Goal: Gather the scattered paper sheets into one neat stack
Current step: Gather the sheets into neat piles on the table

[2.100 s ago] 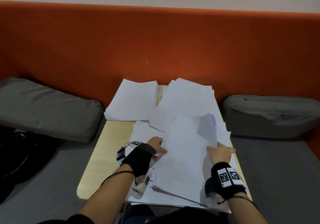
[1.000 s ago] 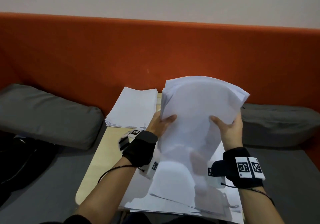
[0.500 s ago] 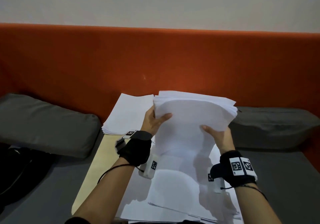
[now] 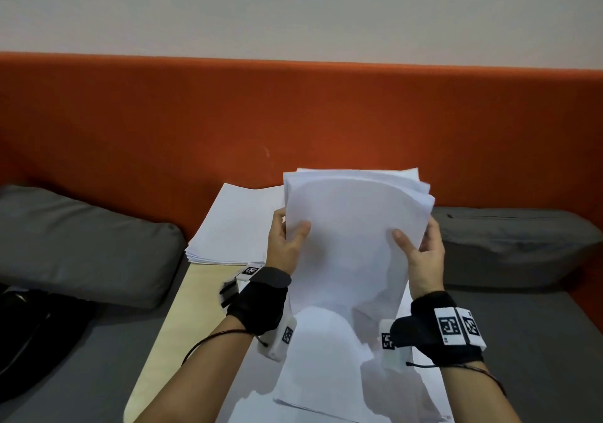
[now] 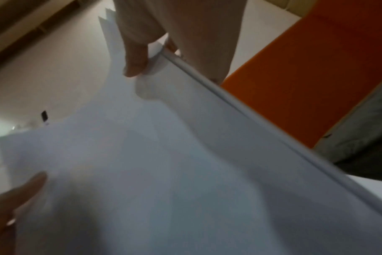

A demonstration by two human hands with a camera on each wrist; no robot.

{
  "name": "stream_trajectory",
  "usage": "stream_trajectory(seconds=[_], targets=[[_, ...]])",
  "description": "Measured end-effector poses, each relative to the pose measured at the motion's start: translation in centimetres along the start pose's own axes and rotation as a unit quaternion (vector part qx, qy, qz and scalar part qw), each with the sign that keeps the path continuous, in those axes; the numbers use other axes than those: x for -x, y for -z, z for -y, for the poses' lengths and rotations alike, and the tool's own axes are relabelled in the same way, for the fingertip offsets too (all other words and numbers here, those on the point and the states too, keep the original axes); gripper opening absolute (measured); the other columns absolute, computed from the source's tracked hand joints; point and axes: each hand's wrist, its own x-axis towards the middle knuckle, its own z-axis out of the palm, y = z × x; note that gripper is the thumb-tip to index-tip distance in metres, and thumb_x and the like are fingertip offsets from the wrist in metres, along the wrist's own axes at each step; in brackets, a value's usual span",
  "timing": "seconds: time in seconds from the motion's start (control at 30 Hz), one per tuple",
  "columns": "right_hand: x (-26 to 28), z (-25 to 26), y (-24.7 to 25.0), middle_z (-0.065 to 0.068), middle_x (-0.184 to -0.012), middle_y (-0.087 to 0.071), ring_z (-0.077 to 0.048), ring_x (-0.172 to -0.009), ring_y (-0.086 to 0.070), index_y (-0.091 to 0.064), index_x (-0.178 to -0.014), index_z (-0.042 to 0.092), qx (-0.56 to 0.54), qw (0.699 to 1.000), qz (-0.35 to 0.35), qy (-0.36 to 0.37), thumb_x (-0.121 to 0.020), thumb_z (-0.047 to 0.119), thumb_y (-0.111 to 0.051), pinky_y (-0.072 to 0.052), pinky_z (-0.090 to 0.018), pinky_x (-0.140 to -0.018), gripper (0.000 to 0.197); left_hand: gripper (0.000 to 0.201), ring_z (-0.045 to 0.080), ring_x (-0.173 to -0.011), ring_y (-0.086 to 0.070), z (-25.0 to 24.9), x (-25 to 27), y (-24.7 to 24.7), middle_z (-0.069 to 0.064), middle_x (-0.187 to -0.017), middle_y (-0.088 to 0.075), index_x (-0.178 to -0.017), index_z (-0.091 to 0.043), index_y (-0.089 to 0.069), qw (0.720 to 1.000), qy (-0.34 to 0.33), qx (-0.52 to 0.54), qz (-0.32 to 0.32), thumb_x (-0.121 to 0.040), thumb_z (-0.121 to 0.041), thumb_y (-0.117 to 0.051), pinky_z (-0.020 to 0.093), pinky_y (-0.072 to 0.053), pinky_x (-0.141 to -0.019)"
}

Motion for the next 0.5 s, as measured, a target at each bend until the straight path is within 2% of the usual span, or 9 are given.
stream_trajectory(seconds=[0.07, 0.13, 0.27, 0.33, 0.37, 0.43, 0.47, 0.5], targets=[[-0.1, 0.6, 0.5, 0.013, -0.09, -0.07, 0.001, -0.081, -0.067, -0.057, -0.107, 0.025, -0.004, 1.0, 0.018, -0.001, -0.076, 0.006, -0.071, -0.056, -0.018, -0.067, 0.039, 0.029, 0.0, -0.07, -0.064, -0.5, -0.3, 0.5, 0.0, -0.088, -0.065, -0.094, -0.024, -0.046, 1.0, 0.003, 0.024, 0.02, -0.071, -0.018, -0.062, 0.018, -0.052, -0.066], [-0.4, 1.2, 0.6, 0.015, -0.084, -0.071, 0.0, -0.078, -0.068, -0.058, -0.1, 0.026, -0.003, 1.0, 0.027, 0.006, -0.08, 0.001, -0.066, -0.056, -0.019, -0.064, 0.033, 0.03, 0.0, -0.07, -0.065, -1.7, -0.8, 0.5, -0.006, -0.084, -0.067, -0.094, -0.023, -0.046, 0.999, -0.012, 0.042, 0.032, -0.071, -0.016, -0.063, 0.02, -0.054, -0.067], [-0.8, 1.8, 0.4, 0.007, -0.088, -0.065, 0.002, -0.071, -0.066, -0.053, -0.093, 0.027, -0.003, 1.0, 0.006, 0.028, -0.082, -0.002, -0.062, -0.055, -0.017, -0.062, 0.033, 0.022, 0.008, -0.074, -0.058, -3.7, -1.6, 0.0, -0.001, -0.084, -0.058, -0.087, -0.021, -0.045, 0.996, -0.067, 0.041, 0.036, -0.074, -0.012, -0.061, 0.026, -0.049, -0.073], [-0.6, 1.6, 0.5, 0.008, -0.089, -0.063, 0.001, -0.072, -0.066, -0.051, -0.093, 0.028, 0.008, 0.999, 0.007, 0.033, -0.083, 0.0, -0.062, -0.056, -0.017, -0.063, 0.032, 0.017, 0.011, -0.076, -0.054, -3.7, -1.3, -0.2, 0.0, -0.085, -0.055, -0.087, -0.023, -0.045, 0.996, -0.074, 0.025, 0.038, -0.078, -0.014, -0.057, 0.029, -0.047, -0.073], [-0.5, 1.3, 0.5, 0.009, -0.09, -0.062, 0.002, -0.074, -0.065, -0.052, -0.096, 0.028, 0.017, 0.999, 0.01, 0.03, -0.083, 0.002, -0.062, -0.056, -0.016, -0.064, 0.031, 0.016, 0.009, -0.078, -0.056, -3.3, -1.0, -0.4, 0.0, -0.088, -0.056, -0.091, -0.023, -0.046, 0.996, -0.074, 0.012, 0.037, -0.081, -0.015, -0.055, 0.028, -0.047, -0.074], [-0.2, 0.1, 0.7, 0.011, -0.094, -0.061, 0.005, -0.078, -0.065, -0.054, -0.109, 0.019, 0.045, 0.999, 0.014, 0.01, -0.085, 0.004, -0.062, -0.054, -0.011, -0.066, 0.029, 0.022, 0.006, -0.088, -0.06, -1.6, -0.1, -0.5, 0.004, -0.1, -0.059, -0.109, -0.016, -0.049, 0.998, -0.046, -0.024, 0.028, -0.088, -0.012, -0.055, 0.029, -0.049, -0.084], [0.0, -0.7, 0.8, 0.011, -0.094, -0.061, 0.002, -0.083, -0.064, -0.054, -0.115, 0.012, 0.059, 0.998, 0.012, -0.006, -0.085, 0.005, -0.061, -0.052, -0.009, -0.066, 0.031, 0.029, 0.013, -0.096, -0.06, -0.6, 0.5, -0.5, 0.011, -0.109, -0.06, -0.119, -0.007, -0.048, 0.998, -0.021, -0.047, 0.025, -0.091, -0.009, -0.054, 0.032, -0.048, -0.091], [0.3, -1.6, 0.9, 0.009, -0.094, -0.062, -0.007, -0.091, -0.064, -0.054, -0.117, 0.007, 0.076, 0.997, 0.012, -0.023, -0.086, 0.006, -0.06, -0.052, -0.009, -0.068, 0.031, 0.033, 0.021, -0.103, -0.06, 0.4, 1.0, -0.4, 0.015, -0.116, -0.06, -0.125, -0.001, -0.045, 0.996, 0.001, -0.08, 0.025, -0.093, -0.006, -0.052, 0.033, -0.047, -0.093]])
